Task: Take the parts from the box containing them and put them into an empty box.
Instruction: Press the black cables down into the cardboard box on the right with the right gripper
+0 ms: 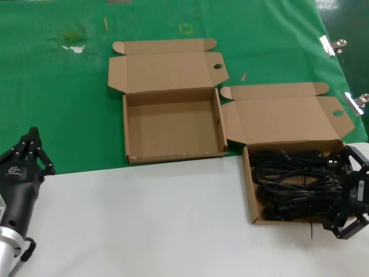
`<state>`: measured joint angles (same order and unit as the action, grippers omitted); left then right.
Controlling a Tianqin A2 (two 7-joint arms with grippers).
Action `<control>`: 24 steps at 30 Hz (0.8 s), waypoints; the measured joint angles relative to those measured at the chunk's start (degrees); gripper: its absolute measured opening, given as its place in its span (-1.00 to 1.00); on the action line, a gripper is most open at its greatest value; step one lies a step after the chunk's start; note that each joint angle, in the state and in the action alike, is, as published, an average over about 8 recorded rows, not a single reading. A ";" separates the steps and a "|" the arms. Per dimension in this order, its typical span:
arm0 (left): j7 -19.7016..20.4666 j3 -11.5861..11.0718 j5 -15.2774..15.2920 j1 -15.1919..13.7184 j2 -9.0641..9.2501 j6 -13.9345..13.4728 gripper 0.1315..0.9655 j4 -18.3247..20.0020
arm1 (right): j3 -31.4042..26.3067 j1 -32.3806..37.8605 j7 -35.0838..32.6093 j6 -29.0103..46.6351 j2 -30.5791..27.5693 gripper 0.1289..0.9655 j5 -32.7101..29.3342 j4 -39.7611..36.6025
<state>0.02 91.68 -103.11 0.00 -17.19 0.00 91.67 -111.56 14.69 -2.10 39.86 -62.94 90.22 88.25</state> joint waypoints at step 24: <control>0.00 0.00 0.00 0.00 0.00 0.00 -0.98 0.00 | 3.08 -1.45 -1.38 2.28 3.51 0.58 -4.05 -1.64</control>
<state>0.02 91.68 -103.11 0.00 -17.19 0.00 91.67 -108.48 13.24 -3.47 42.13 -59.43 86.17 86.61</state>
